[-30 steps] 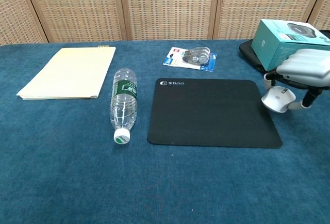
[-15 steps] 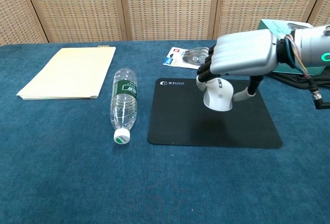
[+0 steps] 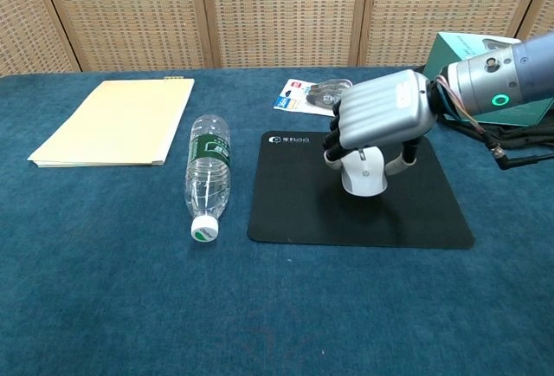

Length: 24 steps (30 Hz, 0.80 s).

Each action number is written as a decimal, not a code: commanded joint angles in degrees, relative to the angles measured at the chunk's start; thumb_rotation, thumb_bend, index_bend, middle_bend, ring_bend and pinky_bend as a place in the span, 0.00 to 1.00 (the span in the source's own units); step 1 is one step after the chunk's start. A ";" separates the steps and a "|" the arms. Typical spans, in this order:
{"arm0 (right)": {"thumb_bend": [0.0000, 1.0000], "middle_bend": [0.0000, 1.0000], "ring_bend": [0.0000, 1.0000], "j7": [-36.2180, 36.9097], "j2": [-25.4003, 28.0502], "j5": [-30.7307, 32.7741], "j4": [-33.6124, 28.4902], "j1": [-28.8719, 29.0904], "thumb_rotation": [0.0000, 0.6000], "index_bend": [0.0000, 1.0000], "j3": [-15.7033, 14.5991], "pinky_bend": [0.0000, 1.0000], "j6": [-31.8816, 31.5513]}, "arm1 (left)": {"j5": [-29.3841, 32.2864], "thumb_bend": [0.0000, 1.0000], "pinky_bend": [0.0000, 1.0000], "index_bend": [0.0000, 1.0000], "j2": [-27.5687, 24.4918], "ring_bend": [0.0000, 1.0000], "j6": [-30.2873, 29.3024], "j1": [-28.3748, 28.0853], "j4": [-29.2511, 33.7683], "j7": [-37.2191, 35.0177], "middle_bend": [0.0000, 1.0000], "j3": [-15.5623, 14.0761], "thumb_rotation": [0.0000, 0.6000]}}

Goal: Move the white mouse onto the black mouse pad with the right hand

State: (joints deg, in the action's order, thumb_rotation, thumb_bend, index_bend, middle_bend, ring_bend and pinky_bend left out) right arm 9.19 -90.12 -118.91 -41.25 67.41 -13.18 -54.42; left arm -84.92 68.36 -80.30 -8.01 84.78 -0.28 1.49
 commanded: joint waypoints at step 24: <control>0.14 0.00 0.00 -13.97 12.84 8.57 -10.20 -8.46 1.00 0.00 0.61 0.19 -9.90 | -1.87 0.00 0.00 0.00 -1.08 0.00 -1.48 0.32 0.71 -2.22 0.00 -0.60 1.00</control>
State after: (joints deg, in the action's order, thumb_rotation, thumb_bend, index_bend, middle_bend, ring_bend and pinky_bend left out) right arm -2.00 -81.11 -114.08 -47.19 62.94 -14.39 -61.46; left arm -86.62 67.42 -81.61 -7.79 85.38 -2.32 0.96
